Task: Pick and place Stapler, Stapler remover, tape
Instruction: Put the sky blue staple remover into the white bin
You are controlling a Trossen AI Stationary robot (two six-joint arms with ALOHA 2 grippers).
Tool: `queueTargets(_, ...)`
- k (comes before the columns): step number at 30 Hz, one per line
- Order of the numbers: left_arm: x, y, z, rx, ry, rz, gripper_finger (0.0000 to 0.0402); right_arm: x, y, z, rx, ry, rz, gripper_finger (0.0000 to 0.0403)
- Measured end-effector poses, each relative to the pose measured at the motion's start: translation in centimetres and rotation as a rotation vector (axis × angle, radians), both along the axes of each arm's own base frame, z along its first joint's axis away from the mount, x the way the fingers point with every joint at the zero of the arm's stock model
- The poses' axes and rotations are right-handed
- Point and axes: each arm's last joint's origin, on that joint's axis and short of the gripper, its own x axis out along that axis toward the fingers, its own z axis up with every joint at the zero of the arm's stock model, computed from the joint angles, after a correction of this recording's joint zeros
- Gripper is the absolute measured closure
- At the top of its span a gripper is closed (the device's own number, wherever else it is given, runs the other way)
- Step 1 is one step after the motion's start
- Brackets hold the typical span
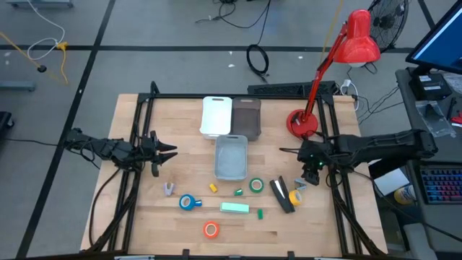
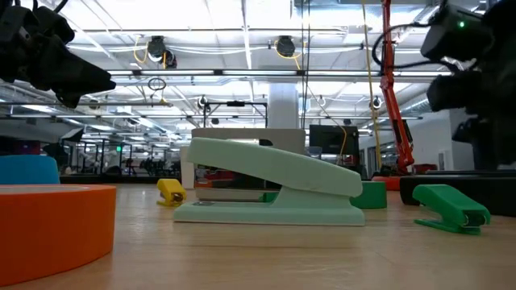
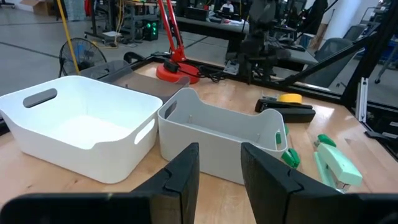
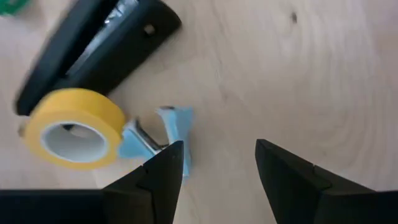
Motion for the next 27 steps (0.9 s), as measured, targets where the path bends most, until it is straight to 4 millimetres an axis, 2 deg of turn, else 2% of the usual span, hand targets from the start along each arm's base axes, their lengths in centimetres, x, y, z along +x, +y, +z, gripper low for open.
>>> queueTargets(8,0.0,0.0,0.0,0.000,-0.001,0.000,0.0282,0.3,0.2,-1.2,0.134,-0.029,-0.107,0.0215)
queueTargets(19,0.0,0.0,0.0,0.000,-0.001,0.000,0.0282,0.5,0.2,-1.4,0.138,-0.053,-0.126,0.0242)
queueTargets(27,0.0,0.0,0.0,0.006,0.000,-0.001,0.0282,0.9,0.2,-2.1,0.122,0.002,-0.104,0.0248)
